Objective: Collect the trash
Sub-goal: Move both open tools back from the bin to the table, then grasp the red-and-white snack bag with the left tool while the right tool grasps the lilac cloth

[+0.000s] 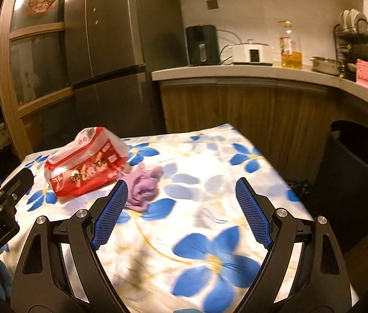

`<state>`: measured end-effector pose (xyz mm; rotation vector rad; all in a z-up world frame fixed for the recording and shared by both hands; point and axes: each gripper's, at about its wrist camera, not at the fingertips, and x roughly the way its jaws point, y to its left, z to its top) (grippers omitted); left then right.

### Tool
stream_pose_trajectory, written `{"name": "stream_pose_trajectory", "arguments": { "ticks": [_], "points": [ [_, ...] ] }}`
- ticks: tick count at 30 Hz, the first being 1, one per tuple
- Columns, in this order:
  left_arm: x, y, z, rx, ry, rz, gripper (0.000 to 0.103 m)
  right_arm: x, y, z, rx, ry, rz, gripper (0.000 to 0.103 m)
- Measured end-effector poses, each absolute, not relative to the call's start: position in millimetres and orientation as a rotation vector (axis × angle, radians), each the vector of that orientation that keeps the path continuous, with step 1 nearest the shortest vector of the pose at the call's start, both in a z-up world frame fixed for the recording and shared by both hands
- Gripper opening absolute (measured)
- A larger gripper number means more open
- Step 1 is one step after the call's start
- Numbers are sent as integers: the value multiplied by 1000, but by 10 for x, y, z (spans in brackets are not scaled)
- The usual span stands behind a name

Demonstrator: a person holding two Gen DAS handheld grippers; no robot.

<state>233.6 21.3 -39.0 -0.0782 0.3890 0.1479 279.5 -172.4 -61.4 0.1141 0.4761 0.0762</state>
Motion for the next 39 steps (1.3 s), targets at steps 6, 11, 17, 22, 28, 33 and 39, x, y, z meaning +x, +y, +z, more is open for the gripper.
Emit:
{"name": "stream_pose_trajectory", "arguments": {
  "ticks": [6, 11, 17, 22, 28, 33, 39],
  "points": [
    [2575, 431, -471, -130, 434, 170, 97, 3043, -1459, -738, 97, 521, 115, 83],
    [2742, 540, -522, -164, 454, 175, 97, 3209, -1343, -784, 97, 546, 125, 83],
    [2967, 628, -600, -207, 487, 156, 97, 3358, -1207, -879, 63, 594, 138, 72],
    [3152, 680, -709, -256, 535, 126, 96, 3442, -1166, -979, 54, 644, 147, 48],
    [3250, 667, -792, -268, 573, 101, 83, 3423, -1158, -996, 50, 640, 162, 30],
    [3308, 688, -853, -279, 610, 92, 52, 3369, -1138, -967, 36, 618, 176, 19],
    [3300, 720, -875, -297, 609, 75, 35, 3291, -1135, -915, 27, 589, 173, 16]
  ]
}}
